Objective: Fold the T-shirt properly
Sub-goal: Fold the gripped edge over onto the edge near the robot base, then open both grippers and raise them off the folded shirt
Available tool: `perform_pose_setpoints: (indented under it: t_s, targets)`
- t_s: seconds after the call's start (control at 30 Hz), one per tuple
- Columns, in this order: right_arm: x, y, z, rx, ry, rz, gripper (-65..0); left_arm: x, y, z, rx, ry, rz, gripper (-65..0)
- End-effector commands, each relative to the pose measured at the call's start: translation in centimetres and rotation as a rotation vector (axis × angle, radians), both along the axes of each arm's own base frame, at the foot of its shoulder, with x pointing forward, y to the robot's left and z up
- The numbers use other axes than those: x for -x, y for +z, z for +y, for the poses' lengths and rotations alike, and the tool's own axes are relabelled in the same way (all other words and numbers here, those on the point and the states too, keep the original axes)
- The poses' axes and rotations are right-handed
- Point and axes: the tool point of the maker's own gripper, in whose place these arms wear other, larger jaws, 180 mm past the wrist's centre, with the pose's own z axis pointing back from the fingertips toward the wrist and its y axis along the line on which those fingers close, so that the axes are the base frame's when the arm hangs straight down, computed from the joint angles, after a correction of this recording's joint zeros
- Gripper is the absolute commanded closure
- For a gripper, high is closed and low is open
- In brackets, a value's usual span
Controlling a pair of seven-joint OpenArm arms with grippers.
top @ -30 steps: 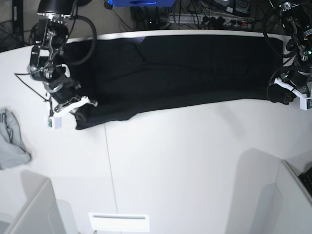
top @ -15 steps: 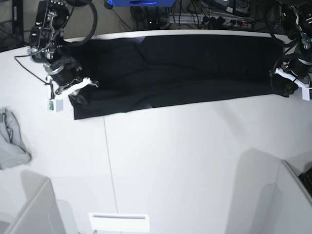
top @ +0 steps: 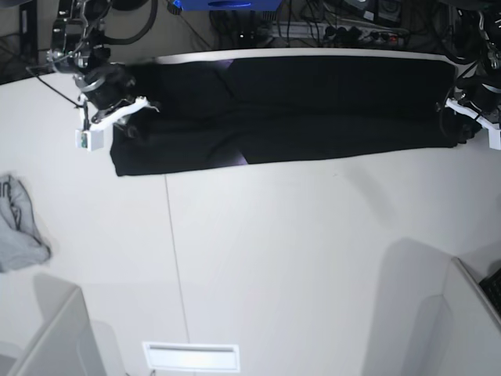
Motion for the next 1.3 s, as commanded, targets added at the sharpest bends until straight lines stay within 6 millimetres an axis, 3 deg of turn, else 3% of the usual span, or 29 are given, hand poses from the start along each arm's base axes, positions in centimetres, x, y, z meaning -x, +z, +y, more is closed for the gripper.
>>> perform_pose_setpoints:
  t_s: [0.0, 0.3, 0.63, 0.83, 1.07, 1.27]
  targets:
    - [-0.3, 1.0, -0.4, -0.009, -0.007, -0.037, 0.0, -0.3, 1.0, 0.2, -0.022, -0.017, -0.022, 0.0]
    - [2.0, 0.3, -2.5, -0.026, -0.072, 0.012, 0.0, 0.7, 0.6, 0.0, -0.028, -0.024, 0.007, 0.0]
    - [3.5, -0.7, -2.1, -0.034, -0.069, 0.06, 0.0, 2.2, -0.5, -0.1, -0.018, -0.018, 0.054, 0.0]
    - [4.5, -1.3, -2.1, -0.034, -0.072, 0.088, 0.0, 3.5, -1.8, 0.9, -0.125, 0.015, 0.123, 0.0]
    - [5.5, -2.9, -2.0, -0.048, -0.068, 0.158, 0.0, 3.4, -3.6, -1.0, -0.134, -0.036, 0.166, 0.0]
    - [5.8, -3.2, -2.0, -0.05, -0.069, 0.171, 0.0, 3.5, -3.6, -1.0, -0.131, -0.024, 0.161, 0.0]
